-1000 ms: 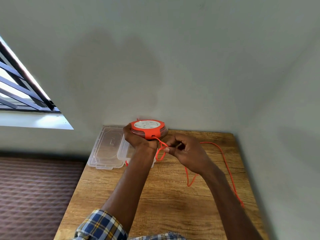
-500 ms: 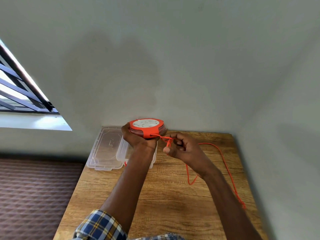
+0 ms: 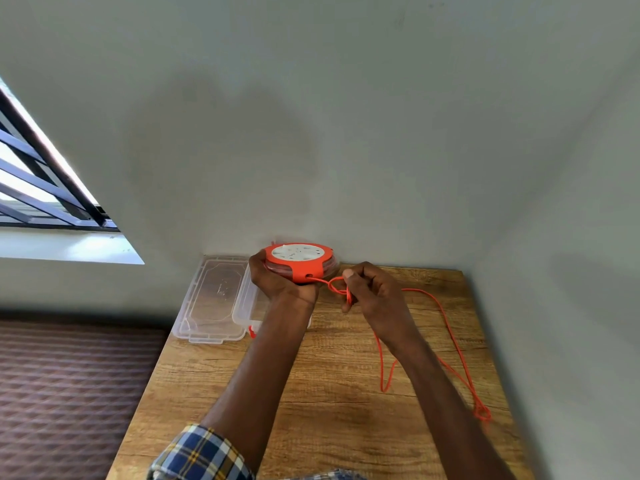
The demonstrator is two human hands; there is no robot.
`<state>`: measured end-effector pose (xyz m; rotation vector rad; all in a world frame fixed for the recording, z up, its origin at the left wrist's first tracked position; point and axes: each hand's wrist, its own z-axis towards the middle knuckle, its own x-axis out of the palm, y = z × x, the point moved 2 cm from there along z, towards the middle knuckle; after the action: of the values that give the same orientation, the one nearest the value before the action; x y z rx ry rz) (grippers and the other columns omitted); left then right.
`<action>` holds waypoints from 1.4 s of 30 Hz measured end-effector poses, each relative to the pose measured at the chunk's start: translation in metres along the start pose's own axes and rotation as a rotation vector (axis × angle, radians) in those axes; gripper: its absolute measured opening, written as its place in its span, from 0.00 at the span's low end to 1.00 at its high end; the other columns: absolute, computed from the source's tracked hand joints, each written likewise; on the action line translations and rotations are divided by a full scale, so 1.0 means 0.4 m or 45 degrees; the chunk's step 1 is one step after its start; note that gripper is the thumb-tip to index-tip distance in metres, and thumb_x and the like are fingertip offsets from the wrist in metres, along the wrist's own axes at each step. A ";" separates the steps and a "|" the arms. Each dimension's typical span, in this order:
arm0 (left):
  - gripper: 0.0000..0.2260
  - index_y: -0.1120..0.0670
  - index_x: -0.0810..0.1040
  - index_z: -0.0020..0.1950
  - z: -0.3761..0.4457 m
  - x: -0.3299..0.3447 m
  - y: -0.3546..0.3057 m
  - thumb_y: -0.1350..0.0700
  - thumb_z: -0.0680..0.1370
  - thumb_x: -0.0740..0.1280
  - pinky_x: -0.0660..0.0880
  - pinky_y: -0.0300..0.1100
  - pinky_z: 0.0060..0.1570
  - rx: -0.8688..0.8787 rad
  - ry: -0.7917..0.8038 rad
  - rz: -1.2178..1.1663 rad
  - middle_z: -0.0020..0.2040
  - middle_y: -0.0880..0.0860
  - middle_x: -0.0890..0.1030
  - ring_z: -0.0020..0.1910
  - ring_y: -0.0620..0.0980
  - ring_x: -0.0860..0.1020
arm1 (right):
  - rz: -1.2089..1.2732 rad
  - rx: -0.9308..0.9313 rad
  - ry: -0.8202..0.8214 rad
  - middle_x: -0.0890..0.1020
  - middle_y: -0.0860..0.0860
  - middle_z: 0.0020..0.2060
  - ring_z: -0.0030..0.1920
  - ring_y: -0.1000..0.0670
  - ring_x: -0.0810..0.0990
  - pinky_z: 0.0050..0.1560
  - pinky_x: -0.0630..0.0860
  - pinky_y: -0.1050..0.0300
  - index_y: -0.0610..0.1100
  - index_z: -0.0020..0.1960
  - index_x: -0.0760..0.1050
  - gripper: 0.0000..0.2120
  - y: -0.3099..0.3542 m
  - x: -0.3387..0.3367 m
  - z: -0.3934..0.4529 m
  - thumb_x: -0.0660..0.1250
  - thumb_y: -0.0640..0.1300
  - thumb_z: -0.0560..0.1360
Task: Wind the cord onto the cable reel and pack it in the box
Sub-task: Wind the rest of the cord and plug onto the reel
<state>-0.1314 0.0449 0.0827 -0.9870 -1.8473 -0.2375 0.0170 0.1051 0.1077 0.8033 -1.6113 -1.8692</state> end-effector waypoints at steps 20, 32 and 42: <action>0.21 0.53 0.79 0.67 -0.015 0.026 0.012 0.44 0.79 0.61 0.68 0.65 0.75 0.028 0.036 0.065 0.64 0.61 0.79 0.71 0.66 0.76 | 0.312 0.491 0.052 0.87 0.41 0.41 0.33 0.43 0.85 0.31 0.74 0.59 0.47 0.48 0.80 0.03 -0.015 -0.015 0.003 0.73 0.45 0.77; 0.27 0.54 0.78 0.74 0.002 0.005 -0.011 0.43 0.78 0.63 0.70 0.67 0.72 0.042 -0.056 0.071 0.75 0.62 0.77 0.73 0.67 0.75 | -0.018 0.042 0.149 0.87 0.56 0.40 0.36 0.62 0.80 0.37 0.72 0.70 0.52 0.48 0.86 0.04 -0.002 -0.028 0.007 0.78 0.47 0.74; 0.28 0.54 0.78 0.75 0.006 -0.005 -0.025 0.41 0.78 0.62 0.71 0.69 0.71 0.010 -0.060 0.013 0.70 0.60 0.82 0.70 0.67 0.77 | -0.245 -0.005 0.236 0.80 0.60 0.55 0.58 0.58 0.81 0.54 0.75 0.64 0.57 0.55 0.83 0.19 -0.034 -0.008 0.008 0.83 0.50 0.66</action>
<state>-0.1400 0.0388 0.0825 -1.0038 -1.8843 -0.2023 0.0164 0.1115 0.0948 1.1297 -1.4590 -1.8632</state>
